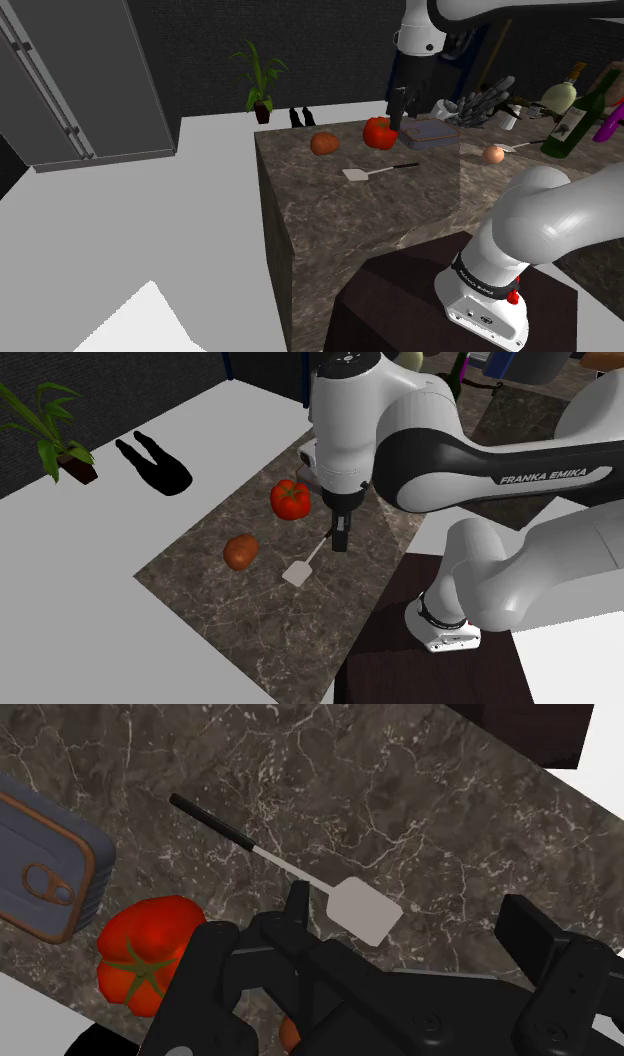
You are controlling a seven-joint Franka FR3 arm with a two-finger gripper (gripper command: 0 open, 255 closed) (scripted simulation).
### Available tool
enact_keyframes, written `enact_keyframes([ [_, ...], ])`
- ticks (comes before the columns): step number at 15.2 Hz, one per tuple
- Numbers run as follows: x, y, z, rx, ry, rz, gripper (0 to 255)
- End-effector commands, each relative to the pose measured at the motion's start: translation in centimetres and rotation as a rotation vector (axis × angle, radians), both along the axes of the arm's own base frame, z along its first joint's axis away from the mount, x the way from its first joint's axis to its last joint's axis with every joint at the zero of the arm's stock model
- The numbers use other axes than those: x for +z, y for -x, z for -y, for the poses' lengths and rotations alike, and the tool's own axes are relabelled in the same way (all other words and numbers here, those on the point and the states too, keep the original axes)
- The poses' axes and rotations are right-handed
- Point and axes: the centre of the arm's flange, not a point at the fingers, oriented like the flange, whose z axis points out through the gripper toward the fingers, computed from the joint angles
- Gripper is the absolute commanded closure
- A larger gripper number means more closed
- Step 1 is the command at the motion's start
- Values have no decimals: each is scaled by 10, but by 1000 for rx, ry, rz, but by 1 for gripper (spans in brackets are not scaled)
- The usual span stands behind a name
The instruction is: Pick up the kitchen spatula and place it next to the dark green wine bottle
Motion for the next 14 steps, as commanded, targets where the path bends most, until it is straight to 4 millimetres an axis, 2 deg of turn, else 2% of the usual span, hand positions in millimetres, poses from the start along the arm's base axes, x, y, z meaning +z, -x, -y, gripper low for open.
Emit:
enact_keyframes([
  [1, 0, 0, 0, 0, 0, 0, 0],
  [7, -64, -5, 45, 403, -19, -14, 0],
  [14, -140, -31, 89, 874, -42, -30, 0],
])
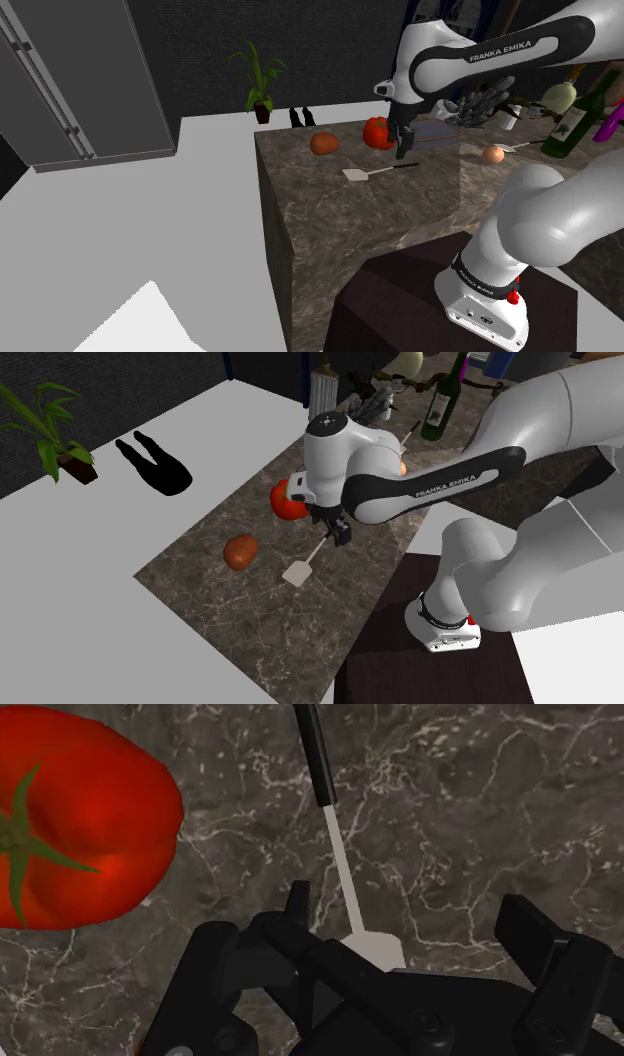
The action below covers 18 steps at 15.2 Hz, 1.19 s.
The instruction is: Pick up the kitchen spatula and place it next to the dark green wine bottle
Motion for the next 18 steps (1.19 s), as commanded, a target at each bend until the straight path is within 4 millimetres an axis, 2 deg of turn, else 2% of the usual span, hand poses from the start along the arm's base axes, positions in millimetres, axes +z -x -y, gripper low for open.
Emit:
enact_keyframes([
  [1, -22, -9, 9, 147, -6, -3, 0],
  [3, -44, -20, 18, 281, -13, -8, 0],
  [4, -45, -21, 18, 288, -13, -8, 0],
  [11, -85, -19, 20, 288, -13, -8, 0],
  [18, -85, -19, 20, 288, -13, -8, 0],
])
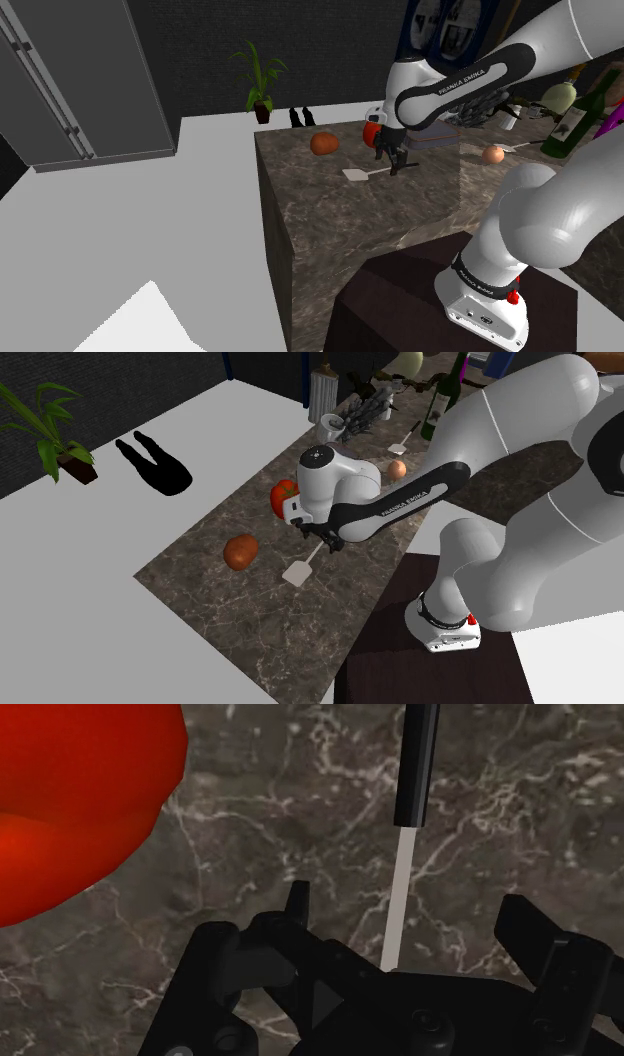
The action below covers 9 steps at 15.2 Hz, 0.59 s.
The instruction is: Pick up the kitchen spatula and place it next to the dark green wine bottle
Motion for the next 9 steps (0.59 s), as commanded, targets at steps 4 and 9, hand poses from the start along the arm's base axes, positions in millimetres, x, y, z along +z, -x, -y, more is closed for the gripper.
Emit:
enact_keyframes([
  [4, 0, 0, 0, 0, 0, 0, 255],
  [9, 0, 0, 0, 0, 0, 0, 255],
])
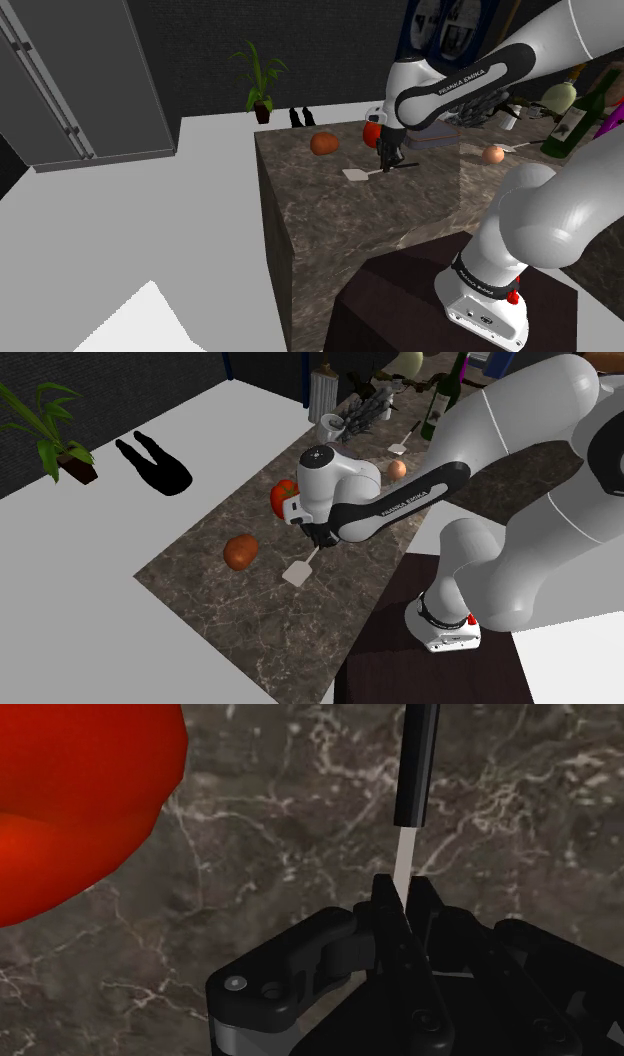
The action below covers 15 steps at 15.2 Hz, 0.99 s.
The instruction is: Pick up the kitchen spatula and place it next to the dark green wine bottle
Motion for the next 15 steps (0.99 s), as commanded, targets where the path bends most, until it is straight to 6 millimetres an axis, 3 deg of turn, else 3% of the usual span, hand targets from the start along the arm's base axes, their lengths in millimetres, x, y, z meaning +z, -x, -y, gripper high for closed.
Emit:
enact_keyframes([
  [1, 0, 0, 0, 0, 0, 0, 255],
  [15, 69, 0, 0, 0, 0, 0, 255],
])
